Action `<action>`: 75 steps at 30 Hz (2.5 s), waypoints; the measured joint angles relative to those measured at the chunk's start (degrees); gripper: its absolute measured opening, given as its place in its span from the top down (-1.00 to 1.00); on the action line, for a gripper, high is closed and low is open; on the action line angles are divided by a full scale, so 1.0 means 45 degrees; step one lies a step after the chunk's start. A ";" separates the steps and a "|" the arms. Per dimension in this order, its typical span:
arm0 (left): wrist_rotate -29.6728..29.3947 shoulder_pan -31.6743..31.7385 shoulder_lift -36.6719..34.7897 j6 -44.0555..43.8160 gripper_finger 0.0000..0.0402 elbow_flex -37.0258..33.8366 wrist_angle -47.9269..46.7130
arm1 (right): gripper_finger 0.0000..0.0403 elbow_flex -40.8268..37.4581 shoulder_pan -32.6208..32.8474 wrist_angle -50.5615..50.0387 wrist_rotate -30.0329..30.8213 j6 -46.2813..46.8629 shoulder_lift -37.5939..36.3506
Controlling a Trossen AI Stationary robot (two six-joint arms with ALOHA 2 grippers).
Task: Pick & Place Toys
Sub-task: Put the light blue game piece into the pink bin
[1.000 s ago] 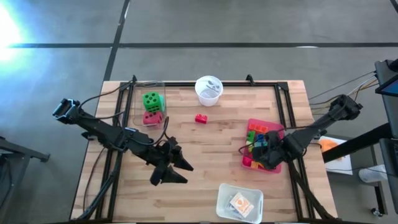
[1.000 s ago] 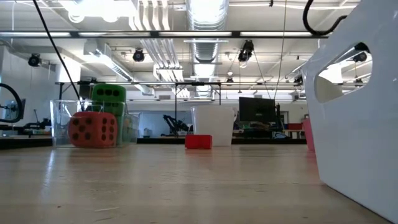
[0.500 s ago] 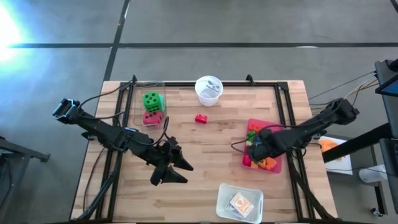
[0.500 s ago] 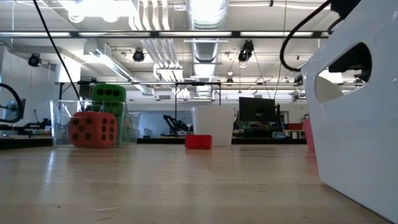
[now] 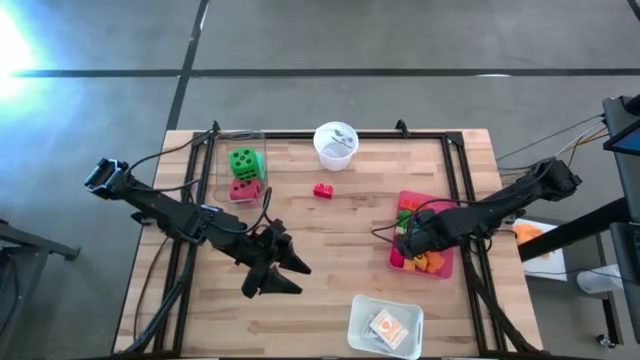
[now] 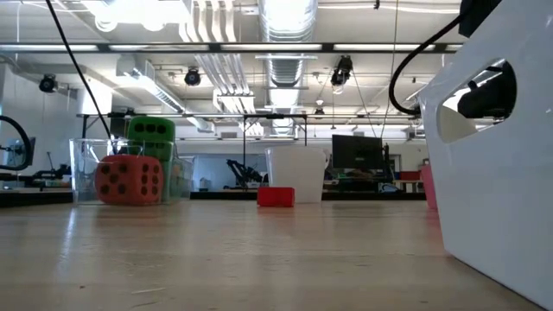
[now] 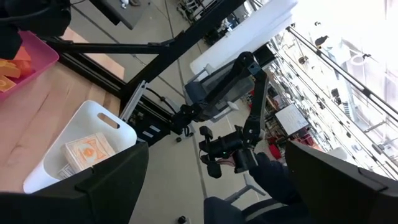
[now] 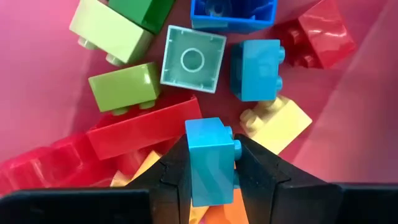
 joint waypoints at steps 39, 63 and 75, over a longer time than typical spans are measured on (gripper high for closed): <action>-0.0471 0.0034 0.0000 0.0010 -0.89 0.0000 -0.0005 | 0.55 -0.0297 0.0000 0.0098 -0.0559 0.0331 0.0372; -0.0568 0.0034 0.0000 0.0005 -0.89 0.0000 -0.0009 | 0.51 -0.0619 -0.0005 0.1378 -0.0763 -0.0133 0.0970; -0.0563 0.0034 0.0000 0.0005 -0.89 0.0000 -0.0037 | -0.12 -0.0608 0.0005 0.1344 -0.0866 -0.0778 0.1008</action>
